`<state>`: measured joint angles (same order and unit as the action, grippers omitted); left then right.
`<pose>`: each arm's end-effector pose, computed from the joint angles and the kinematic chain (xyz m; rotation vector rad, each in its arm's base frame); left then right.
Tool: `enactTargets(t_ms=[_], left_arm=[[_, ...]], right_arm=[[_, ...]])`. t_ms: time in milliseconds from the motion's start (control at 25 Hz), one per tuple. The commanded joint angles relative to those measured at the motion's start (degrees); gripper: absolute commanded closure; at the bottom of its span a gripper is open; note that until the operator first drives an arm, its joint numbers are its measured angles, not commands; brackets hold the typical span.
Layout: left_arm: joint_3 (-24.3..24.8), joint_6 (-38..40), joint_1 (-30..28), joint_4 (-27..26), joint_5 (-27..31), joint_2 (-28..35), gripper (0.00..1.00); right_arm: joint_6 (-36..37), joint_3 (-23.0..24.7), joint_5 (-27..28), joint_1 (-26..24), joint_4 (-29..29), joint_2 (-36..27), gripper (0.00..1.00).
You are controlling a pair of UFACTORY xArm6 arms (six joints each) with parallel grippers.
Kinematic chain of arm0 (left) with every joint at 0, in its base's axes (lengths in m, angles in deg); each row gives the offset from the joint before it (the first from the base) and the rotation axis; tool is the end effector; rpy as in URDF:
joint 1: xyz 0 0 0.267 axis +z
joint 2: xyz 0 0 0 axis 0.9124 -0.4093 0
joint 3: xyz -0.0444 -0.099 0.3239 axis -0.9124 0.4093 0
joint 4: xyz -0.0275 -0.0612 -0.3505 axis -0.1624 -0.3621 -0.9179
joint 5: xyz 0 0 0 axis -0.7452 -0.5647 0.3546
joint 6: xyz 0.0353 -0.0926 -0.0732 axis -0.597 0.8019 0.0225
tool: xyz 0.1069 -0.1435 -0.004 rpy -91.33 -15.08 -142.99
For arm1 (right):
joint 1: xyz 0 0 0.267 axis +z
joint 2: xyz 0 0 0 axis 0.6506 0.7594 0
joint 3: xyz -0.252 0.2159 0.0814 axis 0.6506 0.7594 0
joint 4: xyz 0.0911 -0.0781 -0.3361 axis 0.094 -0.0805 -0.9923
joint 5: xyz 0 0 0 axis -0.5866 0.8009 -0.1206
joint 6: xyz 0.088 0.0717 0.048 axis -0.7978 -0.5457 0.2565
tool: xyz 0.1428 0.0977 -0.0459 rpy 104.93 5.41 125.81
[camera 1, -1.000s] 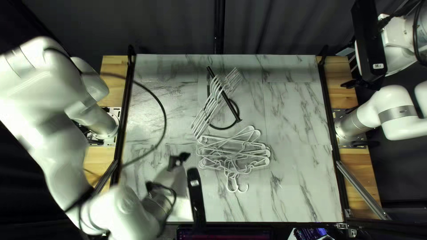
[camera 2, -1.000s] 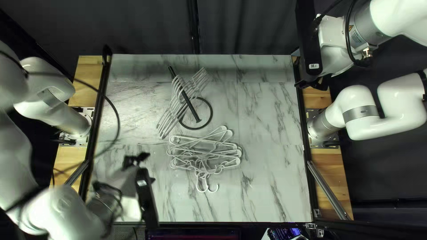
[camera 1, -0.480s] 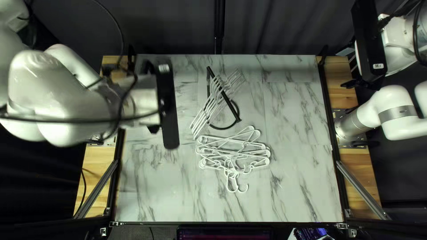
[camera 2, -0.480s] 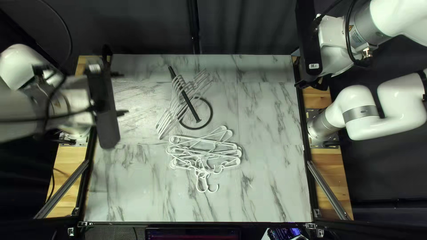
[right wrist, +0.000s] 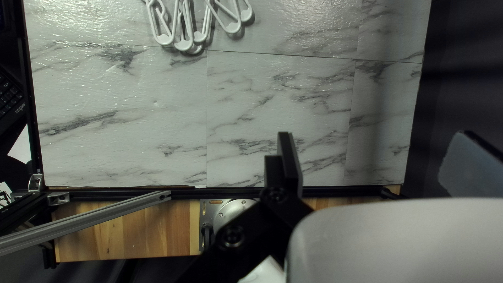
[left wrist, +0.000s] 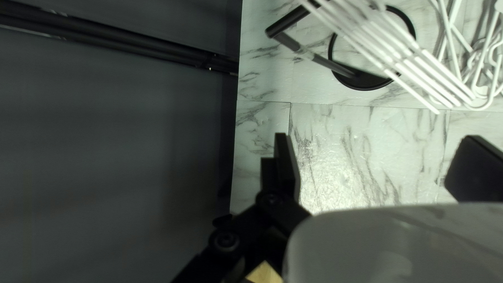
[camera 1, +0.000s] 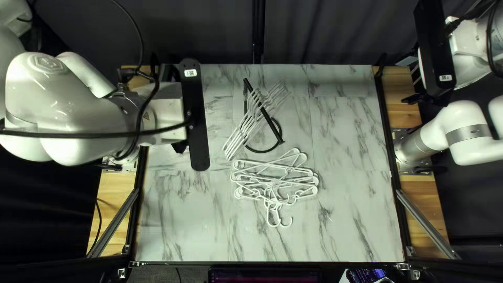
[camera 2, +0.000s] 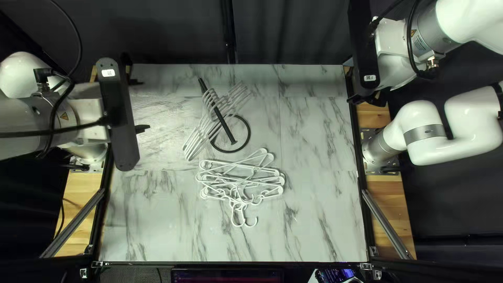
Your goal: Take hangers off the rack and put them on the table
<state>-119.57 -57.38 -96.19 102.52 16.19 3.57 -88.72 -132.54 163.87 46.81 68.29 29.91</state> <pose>0.3442 0.0039 0.5145 -2.5389 -0.0311 -0.5458 0.2197 -0.0178 0.4611 2.9661 0.1138 0.5158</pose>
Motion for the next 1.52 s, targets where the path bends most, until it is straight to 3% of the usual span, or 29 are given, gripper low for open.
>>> enactTargets(t_ms=[40, 280, 440, 560, 640, 1120, 1320, 1520], left_arm=[[-6.15, -10.14, 11.26, -7.54, -1.85, 3.25, 0.00], [-11.68, -21.32, 23.19, -20.92, -0.96, 8.52, 0.00], [-11.10, -25.81, 29.29, -27.74, -1.50, 11.83, 0.00], [-7.53, -26.17, 31.31, -30.73, -4.13, 15.24, 0.00], [-5.54, -23.58, 29.16, -28.88, -5.34, 16.17, 0.00], [-3.99, -24.48, 29.55, -29.57, -4.84, 18.13, 0.00], [-0.89, -25.92, 30.18, -30.86, -5.16, 21.03, 0.00], [5.21, -20.78, 24.07, -27.78, -8.30, 23.96, 0.00]], right_arm=[[0.00, 0.00, 0.00, 0.00, 0.00, 0.00, 0.00], [0.00, 0.00, 0.00, 0.00, 0.00, 0.00, 0.00], [0.00, 0.00, 0.00, 0.00, 0.00, 0.00, 0.00], [0.00, 0.00, 0.00, 0.00, 0.00, 0.00, 0.00], [0.00, 0.00, 0.00, 0.00, 0.00, 0.00, 0.00], [0.00, 0.00, 0.00, 0.00, 0.00, 0.00, 0.00], [0.00, 0.00, 0.00, 0.00, 0.00, 0.00, 0.00], [0.00, 0.00, 0.00, 0.00, 0.00, 0.00, 0.00]])
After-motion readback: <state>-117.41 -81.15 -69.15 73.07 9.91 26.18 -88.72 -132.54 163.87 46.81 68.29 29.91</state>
